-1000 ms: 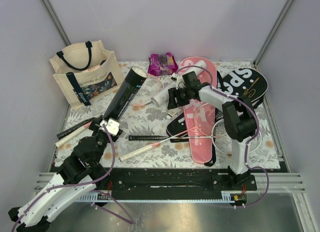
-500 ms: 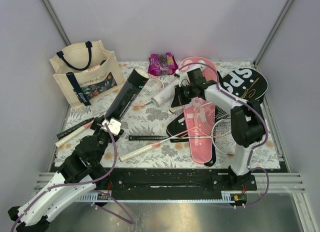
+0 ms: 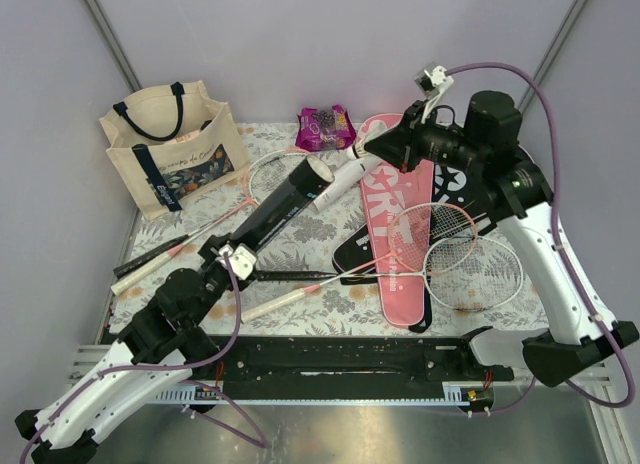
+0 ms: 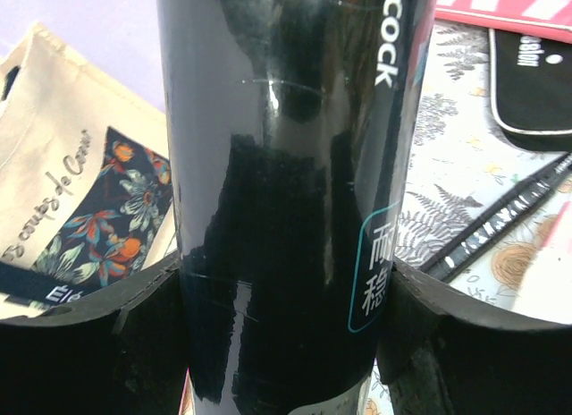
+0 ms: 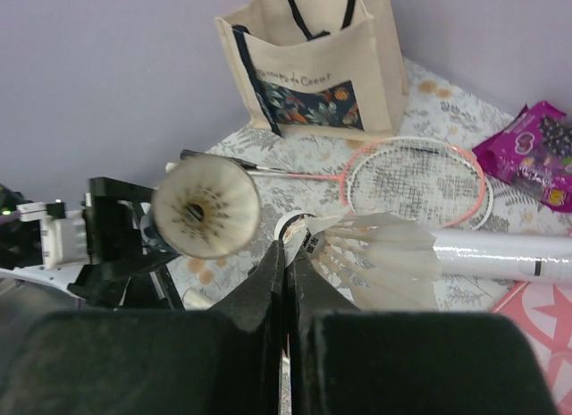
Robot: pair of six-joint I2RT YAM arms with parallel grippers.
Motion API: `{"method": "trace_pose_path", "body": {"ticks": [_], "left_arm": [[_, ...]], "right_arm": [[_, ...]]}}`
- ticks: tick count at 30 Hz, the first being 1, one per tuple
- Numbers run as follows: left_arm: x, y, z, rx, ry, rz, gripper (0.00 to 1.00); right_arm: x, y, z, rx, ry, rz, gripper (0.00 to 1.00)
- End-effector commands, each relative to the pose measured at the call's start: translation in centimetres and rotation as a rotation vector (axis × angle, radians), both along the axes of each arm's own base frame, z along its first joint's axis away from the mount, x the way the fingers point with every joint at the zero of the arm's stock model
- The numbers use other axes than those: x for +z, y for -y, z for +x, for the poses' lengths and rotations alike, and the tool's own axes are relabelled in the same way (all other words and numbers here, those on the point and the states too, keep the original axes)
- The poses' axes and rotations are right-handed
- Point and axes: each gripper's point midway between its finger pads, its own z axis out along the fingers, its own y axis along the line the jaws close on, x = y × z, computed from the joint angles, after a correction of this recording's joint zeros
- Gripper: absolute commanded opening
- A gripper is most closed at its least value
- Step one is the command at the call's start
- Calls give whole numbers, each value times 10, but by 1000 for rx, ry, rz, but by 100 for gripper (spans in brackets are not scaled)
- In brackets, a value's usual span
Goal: Pack up the badminton gear
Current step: Pick up the shuttlecock at the center of the board, then place the shuttlecock at the shuttle tube.
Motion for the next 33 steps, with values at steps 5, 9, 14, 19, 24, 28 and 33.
{"method": "trace_pose_path", "body": {"ticks": [5, 9, 14, 19, 24, 28, 33], "left_arm": [[22, 31, -8, -170, 42, -36, 41], [25, 37, -12, -219, 50, -44, 41], [25, 40, -16, -243, 53, -54, 40], [24, 39, -14, -229, 48, -56, 40], [28, 39, -17, -241, 62, -73, 40], [32, 41, -20, -263, 88, -89, 40], [32, 39, -18, -243, 87, -88, 39]], "right_arm": [[23, -2, -38, 109, -1, 71, 0], [15, -10, -48, 173, -38, 81, 0], [2, -26, -64, 263, -85, 87, 0], [-9, -49, -85, 372, -127, 74, 0], [-23, -68, -96, 417, -164, 72, 0], [-33, -80, -99, 447, -203, 72, 1], [-43, -90, -101, 469, -248, 51, 9]]}}
